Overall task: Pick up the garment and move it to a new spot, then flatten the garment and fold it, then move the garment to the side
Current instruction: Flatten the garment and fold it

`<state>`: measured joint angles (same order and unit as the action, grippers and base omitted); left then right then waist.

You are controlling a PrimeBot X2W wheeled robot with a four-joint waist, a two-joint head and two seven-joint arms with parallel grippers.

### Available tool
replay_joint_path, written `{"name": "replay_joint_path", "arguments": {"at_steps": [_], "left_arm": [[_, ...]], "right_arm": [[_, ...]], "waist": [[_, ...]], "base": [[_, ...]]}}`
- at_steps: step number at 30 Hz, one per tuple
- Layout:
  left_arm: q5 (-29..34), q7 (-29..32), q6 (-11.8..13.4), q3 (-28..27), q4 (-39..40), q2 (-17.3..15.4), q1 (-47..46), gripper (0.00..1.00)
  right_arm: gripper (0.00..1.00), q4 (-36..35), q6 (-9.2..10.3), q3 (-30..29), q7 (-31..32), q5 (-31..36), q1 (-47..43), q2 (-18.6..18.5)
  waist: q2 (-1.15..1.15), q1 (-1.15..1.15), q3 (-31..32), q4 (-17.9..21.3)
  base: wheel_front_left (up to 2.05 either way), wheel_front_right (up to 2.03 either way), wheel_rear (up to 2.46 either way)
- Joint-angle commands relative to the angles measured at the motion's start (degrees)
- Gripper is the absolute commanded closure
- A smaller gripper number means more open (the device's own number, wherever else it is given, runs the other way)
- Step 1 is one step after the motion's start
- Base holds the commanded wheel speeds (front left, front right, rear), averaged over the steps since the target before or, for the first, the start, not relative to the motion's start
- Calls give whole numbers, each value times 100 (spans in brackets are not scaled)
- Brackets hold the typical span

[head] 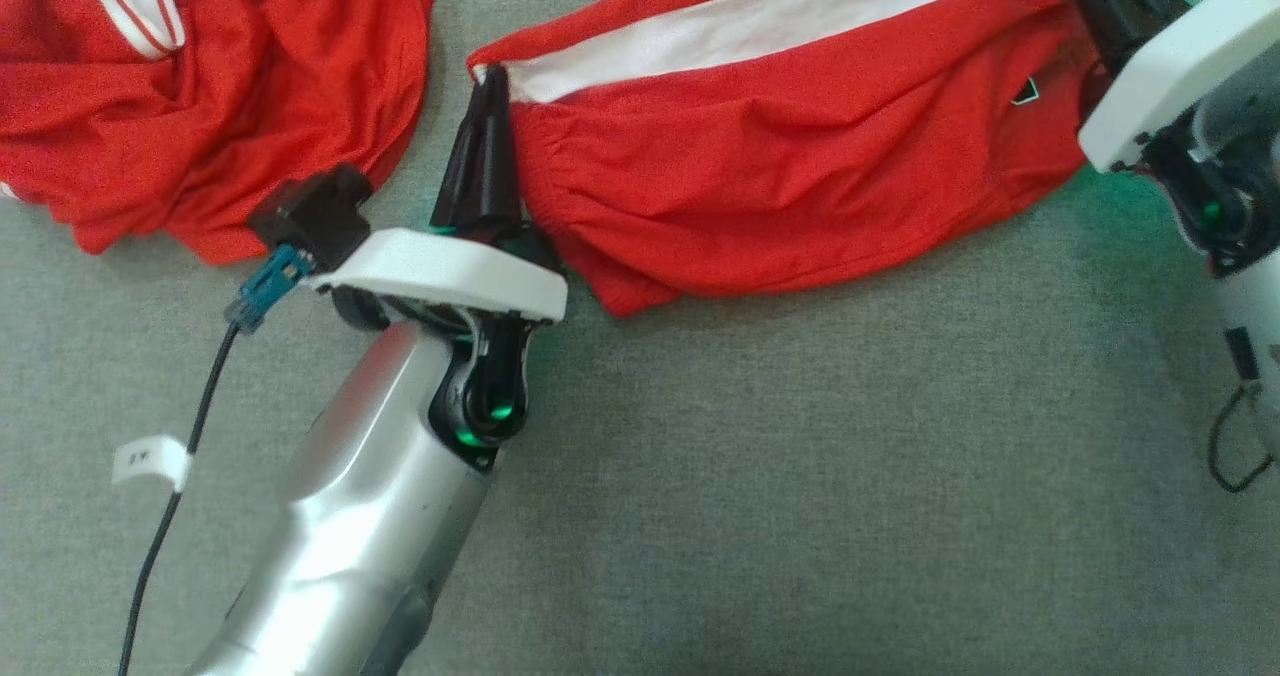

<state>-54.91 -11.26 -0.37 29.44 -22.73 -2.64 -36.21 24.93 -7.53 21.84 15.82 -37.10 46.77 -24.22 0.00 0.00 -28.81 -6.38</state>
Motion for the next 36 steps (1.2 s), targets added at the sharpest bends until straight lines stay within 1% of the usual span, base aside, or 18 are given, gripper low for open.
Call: {"name": "replay_joint_path", "arguments": {"at_steps": [1, 2, 4, 7, 10, 12, 15, 18, 20, 23, 25, 26, 28, 31, 32, 33, 36], "left_arm": [[-126, -48, -16, 0, 32, -26, -54, 59], [-157, -60, -17, 62, 2, -26, -71, 36], [-151, -63, -11, 167, -42, -25, -75, 0], [-98, -13, -13, 290, -3, -65, 28, 0], [76, -58, 77, 356, 238, -255, 220, 0], [394, -161, 247, 406, 505, -467, 365, 0], [1019, -308, 589, 424, 1025, -744, 621, 0], [1667, -364, 862, 359, 1650, -835, 878, 0], [2148, -370, 970, 195, 2132, -760, 1070, 0], [2823, -372, 983, 3, 2634, -599, 1417, 0], [3178, -372, 953, -124, 2803, -489, 1638, 0], [3178, -372, 953, -124, 2803, -489, 1638, 0], [3475, -373, 885, -231, 2904, -398, 1837, 0], [3787, -373, 729, -329, 2963, -290, 2120, 0], [3868, -373, 679, -371, 2977, -259, 2203, 0], [3941, -373, 632, -417, 2970, -236, 2285, 0], [4079, -373, 500, -598, 2902, -173, 2517, 0]], "right_arm": [[0, -79, 4, 96, -144, 32, 126, 58], [0, -22, 4, 160, -205, 22, 154, 81], [0, 40, 4, 260, -351, 13, 203, 73], [0, 138, 4, 283, -521, 53, 237, 13], [0, 182, 4, 254, -509, 113, 206, -29], [0, 202, 4, 270, -359, 190, 156, -23], [0, 278, 4, 180, -118, 313, 105, 87], [0, 505, 4, -56, 127, 547, 129, 253], [0, 706, 4, -204, 292, 720, 129, 400], [0, 970, 4, -429, 482, 922, 146, 667], [0, 1116, 4, -543, 620, 1005, 156, 848], [0, 1116, 4, -543, 620, 1005, 156, 848], [0, 1228, 4, -608, 778, 1039, 142, 1005], [0, 1348, 4, -632, 1037, 1115, 81, 1122], [43, 1379, 4, -655, 1094, 1163, 59, 1131], [100, 1393, 4, -682, 1126, 1192, 35, 1150], [100, 1419, 4, -842, 1095, 1238, -61, 1186]], "waist": [[0, 0, -17, 33], [0, 0, -23, 53], [0, 0, -24, 98], [0, 0, 25, 169], [0, 0, 75, 232], [0, 0, 99, 259], [0, 0, 126, 262], [0, 0, 81, 200], [0, 0, 77, 129], [0, 0, 73, 20], [0, 0, 92, -43], [0, 0, 92, -43], [0, 0, 130, -90], [0, 0, 201, -137], [0, 0, 227, -144], [0, 0, 256, -144], [0, 0, 389, -93]], "base": [[0, 0, 0], [0, 0, 0], [0, 0, 0], [0, 0, 0], [0, 0, 0], [0, 0, 0], [0, 0, 0], [0, 0, 0], [0, 0, 0], [0, 0, 0], [0, 0, 0], [0, 0, 0], [0, 0, 0], [0, 0, 0], [0, 0, 0], [0, 0, 0], [0, 0, 0]]}}
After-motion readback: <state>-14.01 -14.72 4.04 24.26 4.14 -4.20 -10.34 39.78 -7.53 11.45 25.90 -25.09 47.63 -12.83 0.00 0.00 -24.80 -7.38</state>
